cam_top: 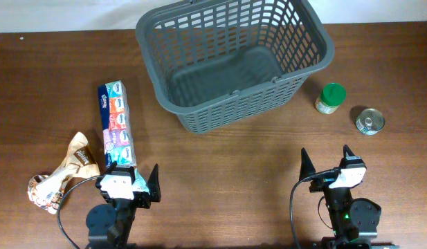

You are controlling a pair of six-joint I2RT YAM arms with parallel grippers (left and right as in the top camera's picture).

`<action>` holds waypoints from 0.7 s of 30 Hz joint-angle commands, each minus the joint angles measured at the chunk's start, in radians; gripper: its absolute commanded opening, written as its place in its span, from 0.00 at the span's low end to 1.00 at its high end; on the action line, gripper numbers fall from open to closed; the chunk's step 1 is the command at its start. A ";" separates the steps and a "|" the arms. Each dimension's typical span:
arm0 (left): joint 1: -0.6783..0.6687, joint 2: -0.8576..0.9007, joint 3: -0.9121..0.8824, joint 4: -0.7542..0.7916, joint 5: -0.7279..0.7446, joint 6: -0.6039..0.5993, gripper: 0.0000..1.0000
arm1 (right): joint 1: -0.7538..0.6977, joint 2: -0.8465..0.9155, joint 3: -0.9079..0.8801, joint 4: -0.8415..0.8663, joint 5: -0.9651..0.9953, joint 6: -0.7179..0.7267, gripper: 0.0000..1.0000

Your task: Pack container

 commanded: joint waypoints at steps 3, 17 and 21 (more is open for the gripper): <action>-0.005 -0.010 -0.010 0.009 -0.003 -0.003 0.99 | 0.008 -0.011 -0.008 -0.002 -0.005 0.003 0.99; -0.005 -0.009 -0.010 0.006 0.092 -0.003 0.99 | 0.008 -0.011 -0.008 -0.002 -0.006 0.004 0.99; -0.005 -0.009 -0.010 0.033 0.338 -0.095 0.99 | 0.009 -0.011 -0.008 -0.002 -0.020 0.008 0.99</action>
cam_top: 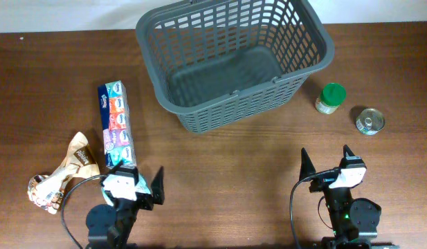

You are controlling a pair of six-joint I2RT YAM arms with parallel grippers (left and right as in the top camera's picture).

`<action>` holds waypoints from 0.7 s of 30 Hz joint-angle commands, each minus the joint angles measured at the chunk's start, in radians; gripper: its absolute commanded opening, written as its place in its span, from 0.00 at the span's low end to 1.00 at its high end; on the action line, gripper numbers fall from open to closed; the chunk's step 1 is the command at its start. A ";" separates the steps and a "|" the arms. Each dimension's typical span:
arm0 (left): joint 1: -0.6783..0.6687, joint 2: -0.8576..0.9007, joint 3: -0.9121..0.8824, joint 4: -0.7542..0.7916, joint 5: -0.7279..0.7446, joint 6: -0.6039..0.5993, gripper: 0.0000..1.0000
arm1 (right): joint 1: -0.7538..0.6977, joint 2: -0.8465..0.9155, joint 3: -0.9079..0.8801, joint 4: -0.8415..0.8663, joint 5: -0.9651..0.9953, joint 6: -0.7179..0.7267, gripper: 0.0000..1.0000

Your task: Pack container

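Observation:
An empty dark grey plastic basket (234, 55) stands at the back middle of the table. A long colourful packet of tissues (115, 122) lies left of it. A crumpled beige snack bag (64, 173) lies at the far left. A green-lidded jar (331, 97) and a silver tin can (369, 121) sit right of the basket. My left gripper (134, 179) is open at the near end of the tissue packet, holding nothing. Near the front right, my right gripper (326, 160) is open and empty.
The brown wooden table (227, 173) carries everything. A pale wall strip runs along the back edge behind the basket. Black cables loop beside both arm bases at the front.
My left gripper has shifted slightly and turned a little at the near end of the tissue packet. The right arm and all objects are where they were.

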 commanded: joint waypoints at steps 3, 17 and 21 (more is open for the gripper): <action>-0.005 -0.009 -0.010 0.051 0.403 -0.200 0.99 | 0.009 -0.011 -0.008 -0.001 -0.029 0.007 0.99; -0.005 -0.009 0.030 0.209 0.684 -0.360 0.99 | 0.009 -0.009 0.029 0.037 -0.378 0.375 0.99; -0.005 0.018 0.170 0.122 0.628 -0.252 0.99 | 0.007 -0.008 0.152 -0.015 -0.342 0.340 0.99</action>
